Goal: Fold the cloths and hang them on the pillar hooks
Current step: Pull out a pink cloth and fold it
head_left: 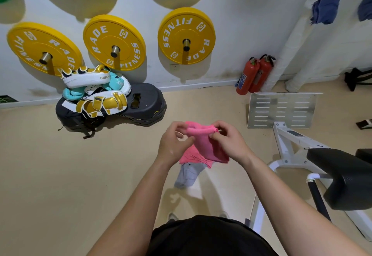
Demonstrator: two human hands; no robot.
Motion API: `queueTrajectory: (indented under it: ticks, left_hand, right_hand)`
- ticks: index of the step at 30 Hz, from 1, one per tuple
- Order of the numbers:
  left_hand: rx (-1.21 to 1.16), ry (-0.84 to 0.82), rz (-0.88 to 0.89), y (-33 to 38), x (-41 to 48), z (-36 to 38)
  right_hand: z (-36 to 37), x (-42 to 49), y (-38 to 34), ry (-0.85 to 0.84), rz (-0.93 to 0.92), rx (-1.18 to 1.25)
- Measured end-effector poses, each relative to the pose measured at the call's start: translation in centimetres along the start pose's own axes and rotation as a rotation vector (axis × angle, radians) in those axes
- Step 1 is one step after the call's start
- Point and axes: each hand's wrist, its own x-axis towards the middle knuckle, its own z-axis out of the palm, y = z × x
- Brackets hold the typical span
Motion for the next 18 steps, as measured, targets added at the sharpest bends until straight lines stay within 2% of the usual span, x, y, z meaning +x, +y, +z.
queueTrajectory:
  ticks: [1,3,6,7,9,12,15,18]
  left_hand:
    - [0.060,0.026,0.031,-0.4,0.1,0.0]
    - [0.098,-0.060,-0.010,-0.7,0.3,0.0]
    - [-0.074,-0.289,-0.127,-0.8,0.8,0.2]
    - [-0.128,-0.310,-0.138,-0.7,0.8,0.3]
    - [-0.238,-0.248,-0.130,-0.3,0.7,0.8]
    - [-0.389,-0.137,-0.063,1.1,0.2,2.3]
    - [-0.293,-0.090,0.070,2.7,-0.3,4.2]
    - [-0.135,-0.008,0.148,3.6,-0.5,6.1]
  right_hand:
    - [-0.5,0.0,-0.3,-0.028,-0.011,-0.006]
    - [-1.5,-0.1,-1.0,-0.081,-0.037,0.016]
    - [-3.1,0.0,-0.8,-0.066,-0.042,0.058]
    - [-3.6,0.1,-0.4,-0.025,-0.030,0.054]
    - [-4.4,-0.1,0.7,0.042,0.013,0.031]
    - [-5.0,-0.9,2.3,0.010,0.111,0.106]
    - [-5.7,-2.0,3.3,-0.023,0.135,0.286]
    - [-6.8,-2.5,3.7,0.001,0.083,0.291]
